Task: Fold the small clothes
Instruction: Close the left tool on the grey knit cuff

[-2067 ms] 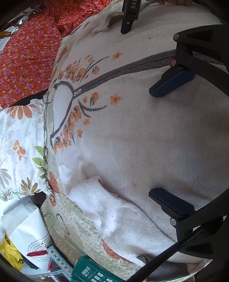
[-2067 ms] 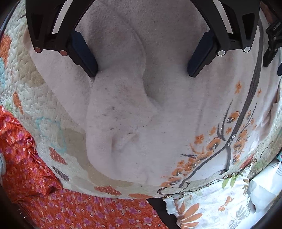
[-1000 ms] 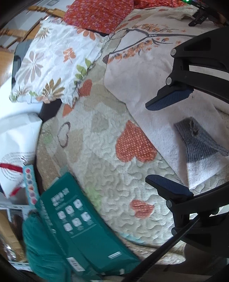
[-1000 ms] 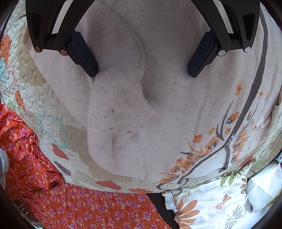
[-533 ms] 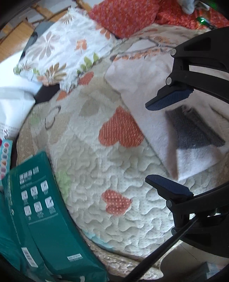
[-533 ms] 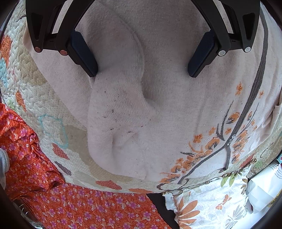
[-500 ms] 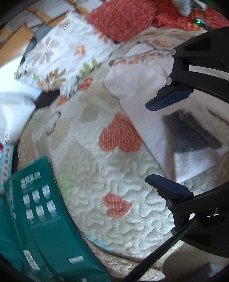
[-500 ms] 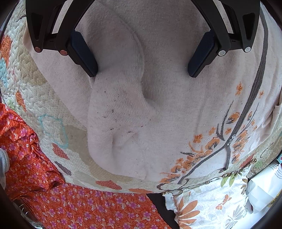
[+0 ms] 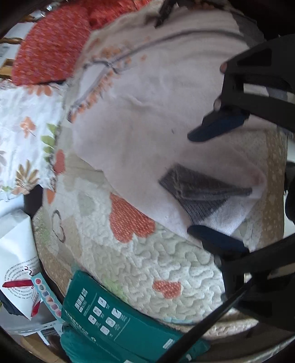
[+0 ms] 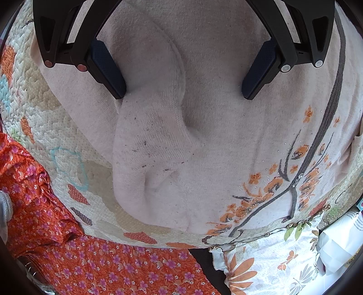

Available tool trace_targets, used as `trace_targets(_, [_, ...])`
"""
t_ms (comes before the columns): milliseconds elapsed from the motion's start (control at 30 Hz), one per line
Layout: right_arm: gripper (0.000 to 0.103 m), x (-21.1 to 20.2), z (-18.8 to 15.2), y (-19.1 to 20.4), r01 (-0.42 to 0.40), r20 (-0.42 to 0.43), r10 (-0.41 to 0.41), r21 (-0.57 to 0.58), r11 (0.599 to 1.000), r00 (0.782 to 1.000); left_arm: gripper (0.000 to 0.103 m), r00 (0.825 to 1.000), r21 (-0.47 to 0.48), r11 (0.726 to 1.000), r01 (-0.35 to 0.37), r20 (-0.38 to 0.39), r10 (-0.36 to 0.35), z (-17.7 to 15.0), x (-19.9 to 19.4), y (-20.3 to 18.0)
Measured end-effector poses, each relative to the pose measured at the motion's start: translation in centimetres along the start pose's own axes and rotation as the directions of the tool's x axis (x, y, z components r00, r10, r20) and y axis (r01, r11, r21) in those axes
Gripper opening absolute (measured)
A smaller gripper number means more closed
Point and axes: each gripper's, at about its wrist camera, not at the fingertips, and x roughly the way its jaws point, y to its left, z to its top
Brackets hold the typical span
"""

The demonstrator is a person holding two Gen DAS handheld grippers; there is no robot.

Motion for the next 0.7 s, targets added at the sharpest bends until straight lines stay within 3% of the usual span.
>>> trace_targets(33, [0.103,0.0,0.0,0.0,0.001,0.000,-0.001,-0.001,1.000,1.000,0.018,1.000,-0.002,1.000,-0.012,-0.021,0.012,-0.1,0.4,0.1])
trace_targets(67, [0.103,0.0,0.0,0.0,0.002,0.000,-0.002,-0.002,1.000,1.000,0.005,0.999,-0.032,0.999,-0.019,-0.044,0.018,-0.1,0.9,0.7])
trace_targets(167, [0.103,0.0,0.1,0.1,0.002,-0.002,-0.002,-0.003,1.000,1.000,0.004,0.998,-0.173,0.984,-0.035,0.047,0.044,0.1,-1.0,3.8])
trace_targets(233, [0.102,-0.1,0.1,0.1,0.000,-0.002,0.000,0.003,1.000,1.000,0.004,0.990,-0.299,0.953,-0.040,0.120,0.079,0.7,-3.0,6.8])
trace_targets(300, [0.094,-0.7,0.3,0.2,-0.003,0.005,0.003,0.004,1.000,1.000,0.004,0.976,-0.404,0.912,-0.070,0.163,0.147,1.6,-5.1,10.1])
trace_targets(367, [0.082,-2.0,0.6,-0.1,-0.022,0.047,0.021,0.008,1.000,0.999,0.004,0.955,-0.481,0.871,-0.103,0.197,0.222,3.3,-7.4,13.4])
trace_targets(500, [0.082,-4.9,1.5,-1.5,-0.071,0.143,0.061,0.070,0.995,0.988,0.004,0.889,-0.562,0.811,-0.164,0.273,0.369,7.3,-11.7,17.8])
trace_targets(600, [0.082,-6.5,1.9,-3.1,-0.079,0.191,0.053,0.129,0.989,0.980,0.004,0.861,-0.565,0.811,-0.153,0.326,0.390,10.1,-13.7,17.8])
trace_targets(700, [0.082,-7.2,2.2,-4.6,-0.072,0.206,0.035,0.172,0.982,0.978,0.004,0.834,-0.513,0.844,-0.160,0.386,0.393,12.7,-15.1,15.4])
